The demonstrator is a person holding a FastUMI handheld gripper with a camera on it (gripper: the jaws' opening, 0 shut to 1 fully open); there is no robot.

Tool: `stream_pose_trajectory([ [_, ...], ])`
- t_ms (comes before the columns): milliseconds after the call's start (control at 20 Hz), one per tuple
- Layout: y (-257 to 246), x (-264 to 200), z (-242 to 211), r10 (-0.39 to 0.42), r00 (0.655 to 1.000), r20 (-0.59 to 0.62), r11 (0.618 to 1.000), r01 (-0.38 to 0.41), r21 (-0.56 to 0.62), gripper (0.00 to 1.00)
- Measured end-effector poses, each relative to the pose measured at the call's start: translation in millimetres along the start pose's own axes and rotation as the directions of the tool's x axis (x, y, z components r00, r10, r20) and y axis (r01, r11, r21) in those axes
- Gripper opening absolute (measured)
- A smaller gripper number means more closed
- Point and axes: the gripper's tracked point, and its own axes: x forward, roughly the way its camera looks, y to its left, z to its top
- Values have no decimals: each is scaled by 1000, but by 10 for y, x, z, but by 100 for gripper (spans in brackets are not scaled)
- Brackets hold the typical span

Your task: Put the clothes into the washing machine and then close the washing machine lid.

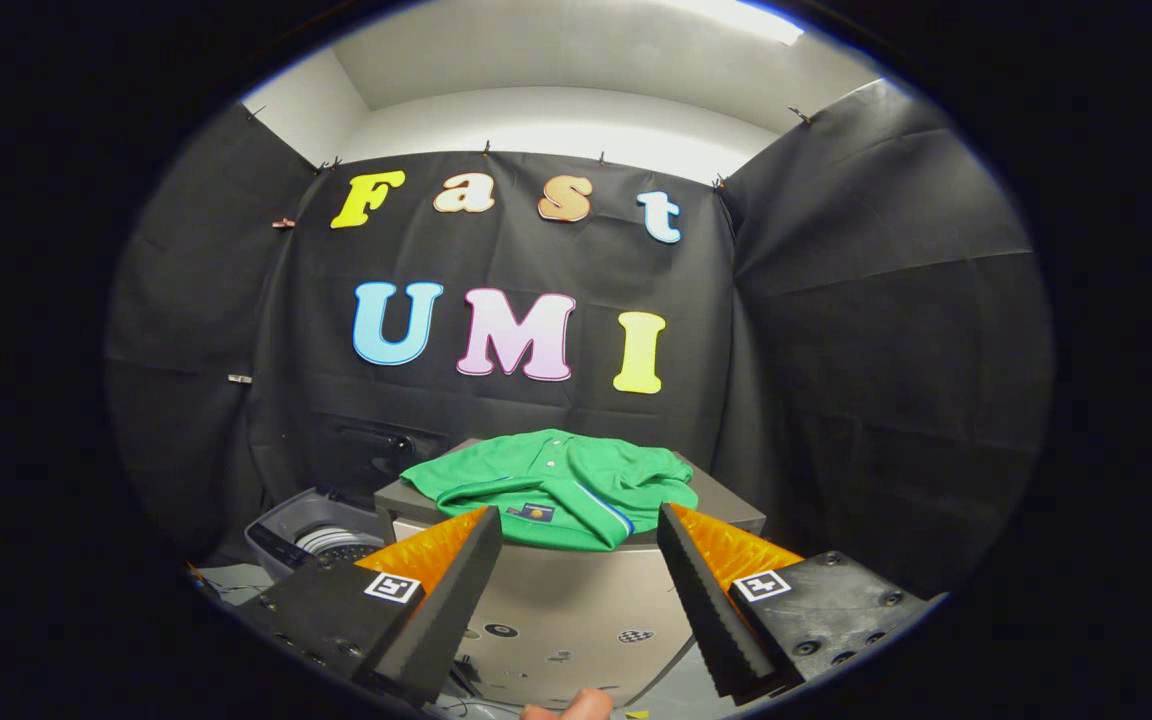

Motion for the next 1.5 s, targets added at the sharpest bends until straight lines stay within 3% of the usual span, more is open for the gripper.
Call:
stream_pose_trajectory([
  [350, -3, 32, -185, 4, 999, -40, 999, -5, -39, 98],
  [950, -44, 80, 81, -30, 1000, -3, 998, 30, -58, 98],
  [1200, -91, 441, 162, -56, 998, -3, 998, 56, -18, 97],
  [1500, -174, 1186, 116, -107, 986, -124, 993, 113, 42, 98],
])
